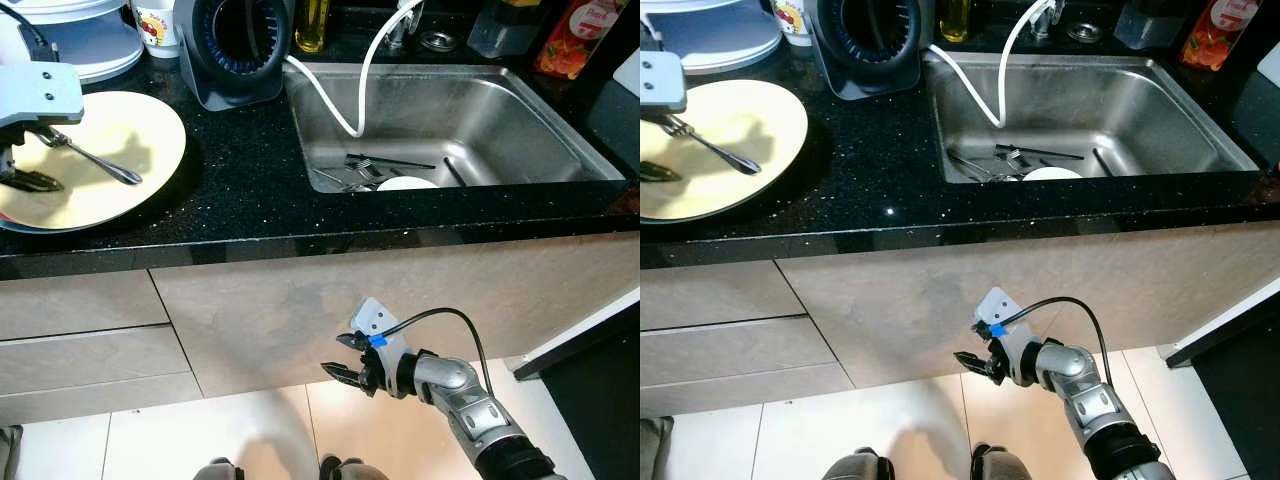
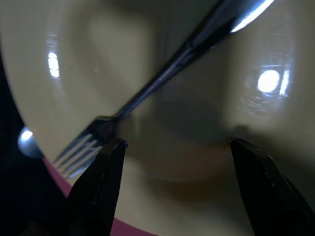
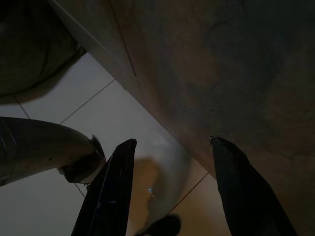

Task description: Kitchen organization

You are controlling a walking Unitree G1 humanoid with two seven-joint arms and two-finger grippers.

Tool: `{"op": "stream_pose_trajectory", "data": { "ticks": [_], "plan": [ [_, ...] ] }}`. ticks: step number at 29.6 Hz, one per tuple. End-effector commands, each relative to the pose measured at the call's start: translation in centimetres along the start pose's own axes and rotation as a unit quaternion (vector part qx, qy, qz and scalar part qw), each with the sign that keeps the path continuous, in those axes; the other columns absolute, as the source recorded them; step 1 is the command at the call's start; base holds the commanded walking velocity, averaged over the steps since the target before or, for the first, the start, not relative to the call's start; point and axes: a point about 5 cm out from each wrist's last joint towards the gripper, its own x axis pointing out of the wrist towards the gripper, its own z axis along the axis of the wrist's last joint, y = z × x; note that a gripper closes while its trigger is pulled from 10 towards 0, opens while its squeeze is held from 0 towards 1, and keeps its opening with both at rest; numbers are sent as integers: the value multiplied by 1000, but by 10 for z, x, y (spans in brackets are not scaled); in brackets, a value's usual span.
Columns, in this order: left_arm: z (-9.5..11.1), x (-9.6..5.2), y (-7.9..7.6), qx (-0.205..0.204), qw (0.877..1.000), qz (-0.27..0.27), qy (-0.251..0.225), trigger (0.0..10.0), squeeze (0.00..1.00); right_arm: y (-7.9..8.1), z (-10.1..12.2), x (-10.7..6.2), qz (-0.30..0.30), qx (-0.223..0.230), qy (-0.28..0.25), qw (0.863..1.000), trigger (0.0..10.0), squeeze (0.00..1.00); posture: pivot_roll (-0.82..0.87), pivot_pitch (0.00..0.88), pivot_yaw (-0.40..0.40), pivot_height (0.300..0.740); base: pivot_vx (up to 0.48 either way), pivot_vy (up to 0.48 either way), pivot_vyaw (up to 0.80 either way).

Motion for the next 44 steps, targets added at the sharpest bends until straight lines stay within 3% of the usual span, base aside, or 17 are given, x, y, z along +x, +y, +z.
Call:
{"op": "stream_pose_trajectory", "data": {
  "ticks": [1,5,11,23,30,39,44],
  "plan": [
    [-3,11,-6,-13,999,-36,10,10000,0,0,-4,-4,-7,6,6,1000,10000,0,59,161,-26,740,0,0,0],
    [-4,16,-6,-24,999,-24,6,10000,0,0,-4,-3,-10,6,6,1000,10000,0,59,162,-25,740,0,0,0],
    [4,18,3,-10,999,40,-4,10000,0,0,-4,-4,-15,6,7,1000,10000,0,53,157,-27,740,0,0,0],
    [17,19,8,21,998,56,-10,10000,0,-2,-8,-11,-27,6,17,999,10000,0,23,155,-22,740,0,0,0],
    [11,17,6,-22,999,36,-12,10000,0,-1,-11,-16,-33,9,22,999,10000,0,4,172,-17,740,0,0,0],
    [9,19,7,-64,996,59,-34,10000,0,-2,-15,-26,-47,14,32,998,10000,0,-18,192,-13,740,0,0,0],
    [19,15,3,-85,991,-16,-100,10000,0,-2,-15,-25,-49,17,33,998,10000,0,-12,196,-16,740,0,0,0]
  ]
}}
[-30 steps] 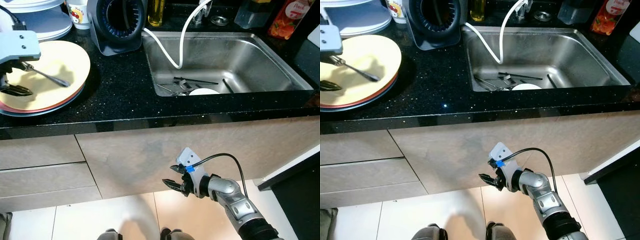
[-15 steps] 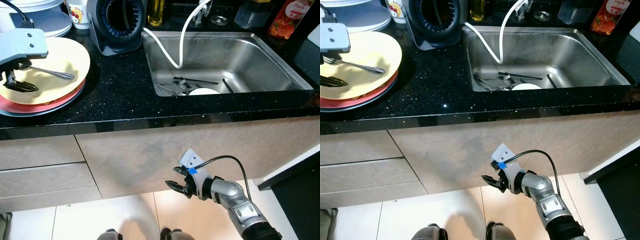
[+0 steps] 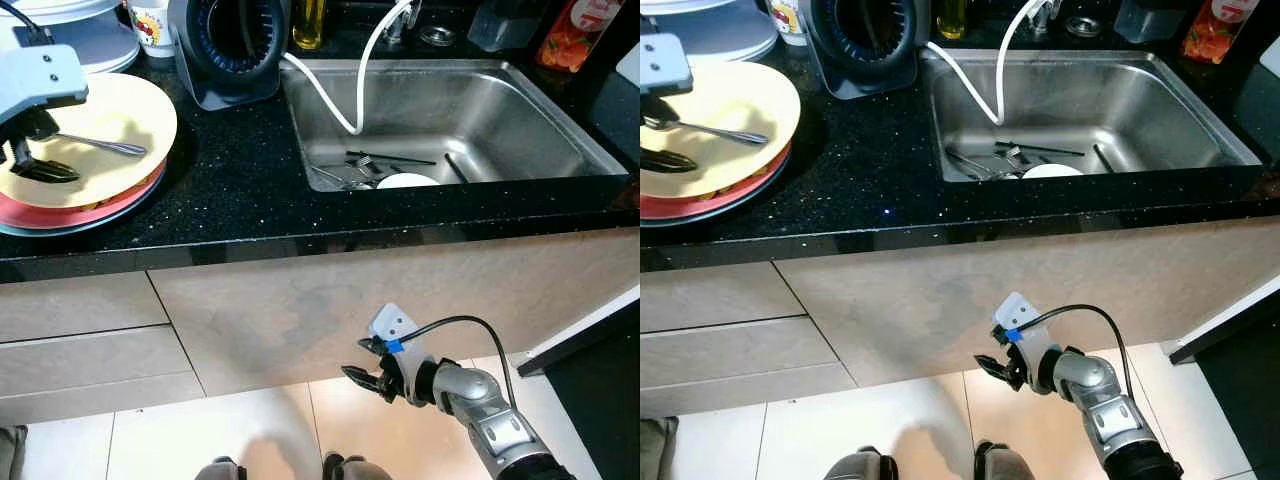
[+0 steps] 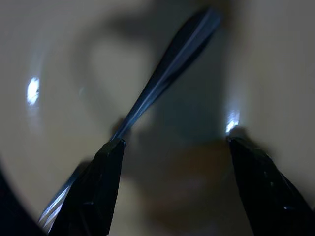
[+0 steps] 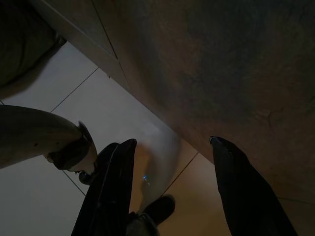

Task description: Kitchen organization

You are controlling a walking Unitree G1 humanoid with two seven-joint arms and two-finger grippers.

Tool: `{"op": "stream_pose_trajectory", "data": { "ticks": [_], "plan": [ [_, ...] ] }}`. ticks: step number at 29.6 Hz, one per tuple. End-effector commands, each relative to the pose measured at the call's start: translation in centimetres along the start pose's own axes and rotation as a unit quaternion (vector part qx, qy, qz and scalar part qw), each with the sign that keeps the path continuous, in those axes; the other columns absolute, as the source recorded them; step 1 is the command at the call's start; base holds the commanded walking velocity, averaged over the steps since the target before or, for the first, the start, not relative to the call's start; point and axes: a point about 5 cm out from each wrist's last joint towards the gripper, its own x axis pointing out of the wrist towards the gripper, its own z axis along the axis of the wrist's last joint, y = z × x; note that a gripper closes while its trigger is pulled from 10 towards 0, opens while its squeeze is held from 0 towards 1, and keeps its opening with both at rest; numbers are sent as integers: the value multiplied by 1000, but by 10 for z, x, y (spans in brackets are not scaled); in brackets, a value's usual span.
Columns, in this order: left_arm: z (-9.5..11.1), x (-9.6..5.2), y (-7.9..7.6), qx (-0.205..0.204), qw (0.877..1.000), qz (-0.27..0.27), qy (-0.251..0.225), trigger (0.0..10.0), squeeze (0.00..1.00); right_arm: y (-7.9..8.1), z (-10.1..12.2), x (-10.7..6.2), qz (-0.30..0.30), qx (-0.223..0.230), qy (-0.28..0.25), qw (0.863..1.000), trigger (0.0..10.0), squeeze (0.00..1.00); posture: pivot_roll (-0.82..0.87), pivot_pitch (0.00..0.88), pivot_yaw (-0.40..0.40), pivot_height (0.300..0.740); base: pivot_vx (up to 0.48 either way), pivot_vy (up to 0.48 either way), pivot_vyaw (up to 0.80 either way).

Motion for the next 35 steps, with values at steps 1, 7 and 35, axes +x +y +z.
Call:
{"op": "stream_pose_trajectory", "data": {
  "ticks": [1,7,35],
  "plan": [
    [8,3,-4,-11,998,-47,-30,10000,0,-1,-3,-3,-8,7,5,1000,10000,0,-12,196,-16,740,0,0,0],
    [38,-16,0,-23,982,-99,-158,10000,0,-2,-1,-1,-7,7,5,1000,10000,0,1,196,-21,740,0,0,0],
    [-36,-27,-6,-263,958,-5,-117,10000,0,-7,-2,-5,-18,11,12,1000,10000,0,2,201,-20,740,0,0,0]
  ]
}}
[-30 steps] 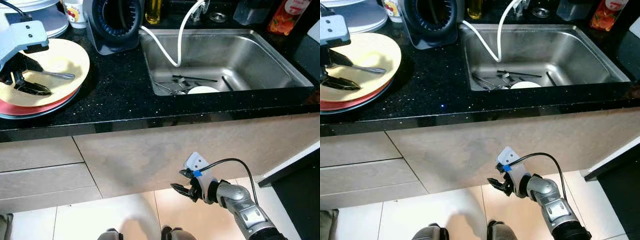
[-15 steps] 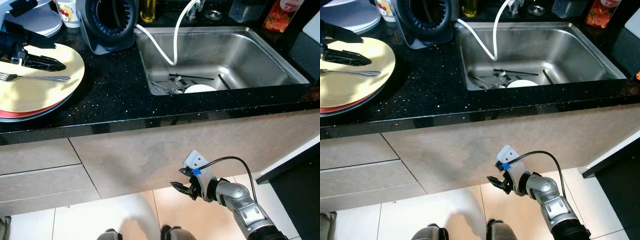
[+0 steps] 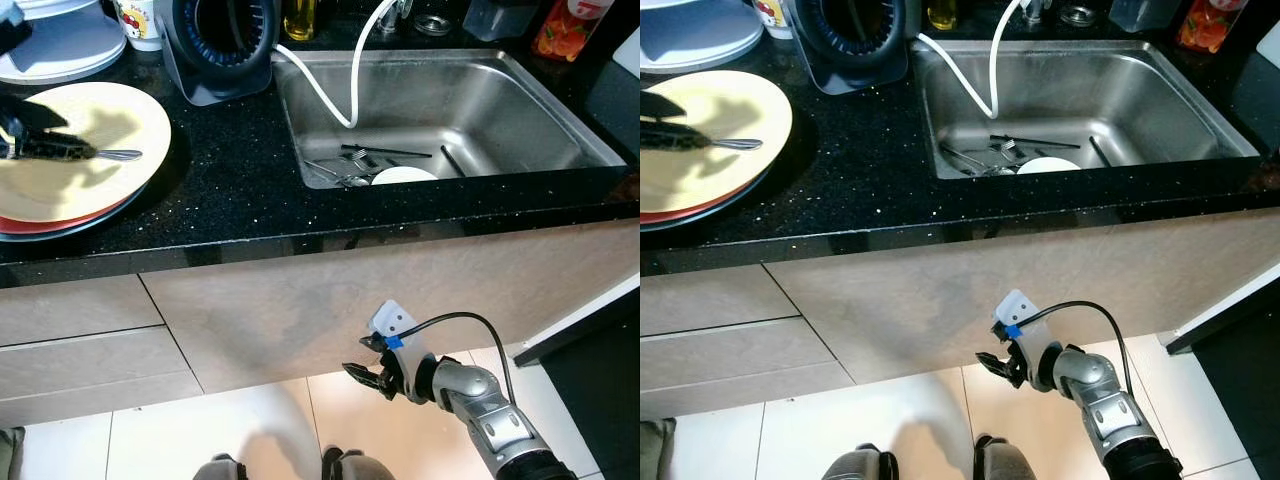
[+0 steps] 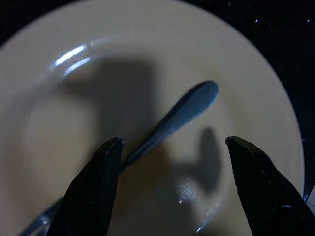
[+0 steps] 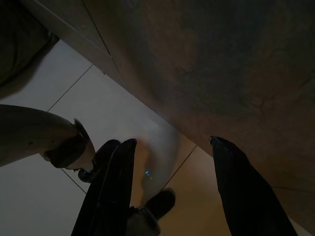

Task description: Kitchen organization

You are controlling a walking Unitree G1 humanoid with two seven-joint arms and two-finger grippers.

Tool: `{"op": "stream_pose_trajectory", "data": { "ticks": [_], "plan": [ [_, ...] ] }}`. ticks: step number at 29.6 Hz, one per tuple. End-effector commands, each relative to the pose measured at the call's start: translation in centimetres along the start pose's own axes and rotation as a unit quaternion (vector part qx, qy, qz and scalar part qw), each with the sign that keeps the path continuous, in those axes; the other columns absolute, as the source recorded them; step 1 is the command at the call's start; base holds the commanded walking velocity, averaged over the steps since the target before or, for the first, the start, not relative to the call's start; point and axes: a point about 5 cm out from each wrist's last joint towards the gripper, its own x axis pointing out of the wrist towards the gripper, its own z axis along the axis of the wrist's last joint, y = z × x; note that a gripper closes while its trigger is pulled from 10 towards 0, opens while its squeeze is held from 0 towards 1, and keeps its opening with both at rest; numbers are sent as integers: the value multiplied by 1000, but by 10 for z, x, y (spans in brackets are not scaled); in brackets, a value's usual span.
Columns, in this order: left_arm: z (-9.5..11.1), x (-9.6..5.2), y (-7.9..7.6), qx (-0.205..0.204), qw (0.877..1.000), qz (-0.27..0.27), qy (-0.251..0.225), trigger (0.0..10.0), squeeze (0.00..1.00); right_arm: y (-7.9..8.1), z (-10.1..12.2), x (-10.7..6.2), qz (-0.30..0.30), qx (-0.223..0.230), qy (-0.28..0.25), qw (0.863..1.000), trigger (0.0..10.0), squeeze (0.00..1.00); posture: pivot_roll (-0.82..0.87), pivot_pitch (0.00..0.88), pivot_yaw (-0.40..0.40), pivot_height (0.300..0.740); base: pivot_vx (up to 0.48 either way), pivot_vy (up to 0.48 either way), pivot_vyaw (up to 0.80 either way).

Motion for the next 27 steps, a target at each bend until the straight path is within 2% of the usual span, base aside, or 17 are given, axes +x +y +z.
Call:
{"op": "stream_pose_trajectory", "data": {
  "ticks": [1,5,8,14,17,22,27],
  "plan": [
    [-12,-13,4,-24,1000,14,8,10000,0,-2,-4,-4,-8,7,7,1000,10000,0,2,201,-20,740,0,0,0],
    [-21,-12,3,-38,999,4,22,10000,0,-3,-4,-4,-8,6,8,1000,10000,0,3,197,-27,740,0,0,0],
    [-28,-10,5,-51,998,23,23,10000,0,-3,-3,-4,-6,4,7,1000,10000,0,3,192,-31,740,0,0,0],
    [-33,-9,4,-65,997,21,23,10000,0,-4,-2,-4,-8,1,7,1000,10000,0,5,186,-32,740,0,0,0],
    [-33,-8,0,-72,997,-16,28,10000,0,-6,-1,-4,-9,0,7,1000,10000,0,10,184,-34,740,0,0,0],
    [-29,-8,-5,-62,995,-71,43,10000,0,-7,0,-3,-9,-1,6,1000,10000,0,17,179,-36,740,0,0,0],
    [-30,-6,-6,-50,994,-77,62,10000,0,-8,1,-2,-10,-2,5,1000,10000,0,20,180,-35,740,0,0,0]
  ]
}}
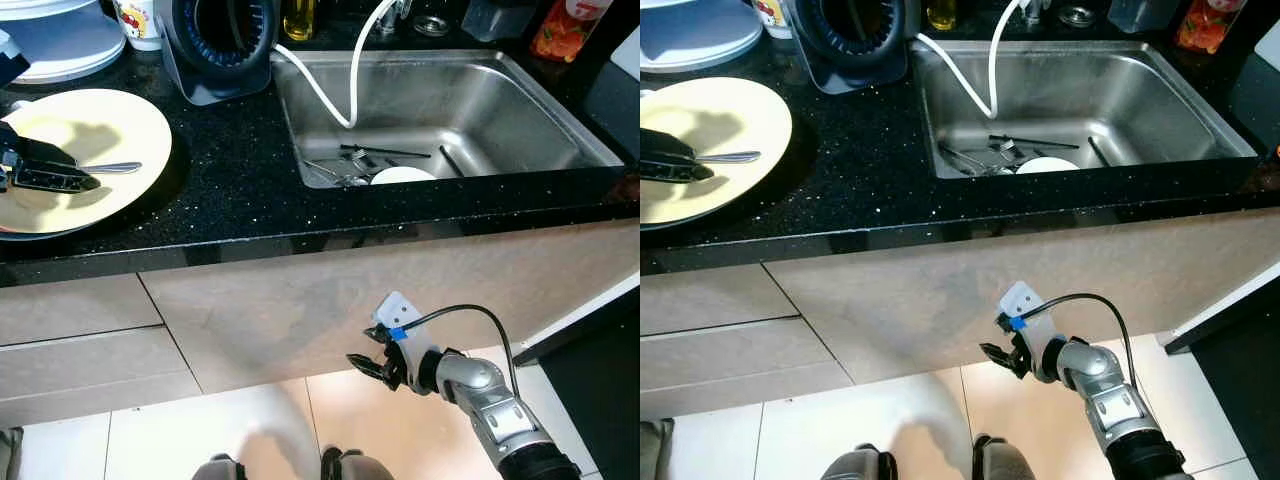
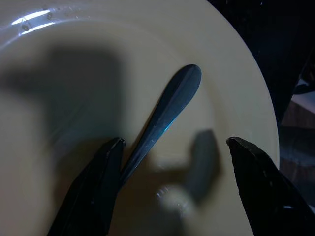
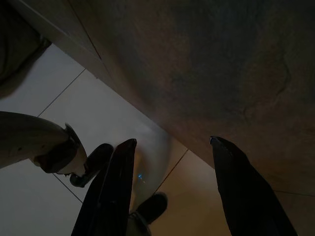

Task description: Kitchen organization

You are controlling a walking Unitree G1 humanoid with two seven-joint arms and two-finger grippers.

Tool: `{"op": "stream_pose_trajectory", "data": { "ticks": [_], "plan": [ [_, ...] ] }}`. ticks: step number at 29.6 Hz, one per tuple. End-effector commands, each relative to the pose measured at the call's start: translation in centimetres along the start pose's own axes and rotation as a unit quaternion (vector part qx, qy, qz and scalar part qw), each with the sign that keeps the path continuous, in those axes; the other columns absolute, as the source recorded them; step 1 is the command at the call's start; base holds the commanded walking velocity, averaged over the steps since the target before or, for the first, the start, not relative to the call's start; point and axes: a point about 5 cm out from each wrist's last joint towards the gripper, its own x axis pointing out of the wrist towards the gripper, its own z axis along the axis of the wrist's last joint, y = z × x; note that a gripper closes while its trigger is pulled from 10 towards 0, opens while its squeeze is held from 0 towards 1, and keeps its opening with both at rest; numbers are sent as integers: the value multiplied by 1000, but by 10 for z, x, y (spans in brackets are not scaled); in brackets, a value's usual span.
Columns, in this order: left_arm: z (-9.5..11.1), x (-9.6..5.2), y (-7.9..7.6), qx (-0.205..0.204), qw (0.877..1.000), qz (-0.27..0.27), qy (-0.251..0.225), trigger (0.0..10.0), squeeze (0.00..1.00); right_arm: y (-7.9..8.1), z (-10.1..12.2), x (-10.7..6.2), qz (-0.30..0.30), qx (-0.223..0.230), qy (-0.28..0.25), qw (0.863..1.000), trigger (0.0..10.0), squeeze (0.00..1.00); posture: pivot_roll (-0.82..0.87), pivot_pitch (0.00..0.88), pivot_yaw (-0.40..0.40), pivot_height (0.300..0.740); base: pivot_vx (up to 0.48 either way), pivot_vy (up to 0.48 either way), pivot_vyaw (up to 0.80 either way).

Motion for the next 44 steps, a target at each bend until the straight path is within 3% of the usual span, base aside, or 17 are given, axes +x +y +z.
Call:
{"op": "stream_pose_trajectory", "data": {
  "ticks": [1,9,10,11,12,13,36,39,44],
  "plan": [
    [-13,-6,2,-7,999,7,47,10000,0,0,-6,-1,-1,6,12,1000,10000,0,20,180,-34,740,0,0,0],
    [-15,-5,4,28,996,27,86,10000,0,0,-7,0,-4,9,12,1000,10000,0,22,183,-31,740,0,0,0],
    [-15,-5,4,33,995,33,93,8235,0,0,-8,-1,-5,11,13,1000,10000,0,24,185,-29,740,0,0,0],
    [-15,-5,4,33,995,33,93,8235,0,0,-8,-1,-5,11,13,1000,10000,0,24,185,-29,740,0,0,0],
    [-14,-5,4,34,994,33,95,4667,0,0,-8,0,-5,11,13,1000,10000,0,24,185,-29,740,0,0,0],
    [-15,-6,4,30,994,31,102,0,0,0,-7,0,-6,11,12,1000,10000,0,25,186,-25,740,0,0,0],
    [-25,-3,3,36,988,11,153,0,0,-5,-7,-2,-19,16,10,1000,10000,0,24,191,-22,740,0,0,0],
    [-18,-2,3,41,992,12,121,0,0,-5,-7,-2,-23,19,9,1000,10000,0,26,192,-21,740,0,0,0],
    [10,-3,0,45,999,14,-16,0,0,-10,4,0,-43,51,-34,997,10000,0,29,189,-21,740,0,0,0]
  ]
}}
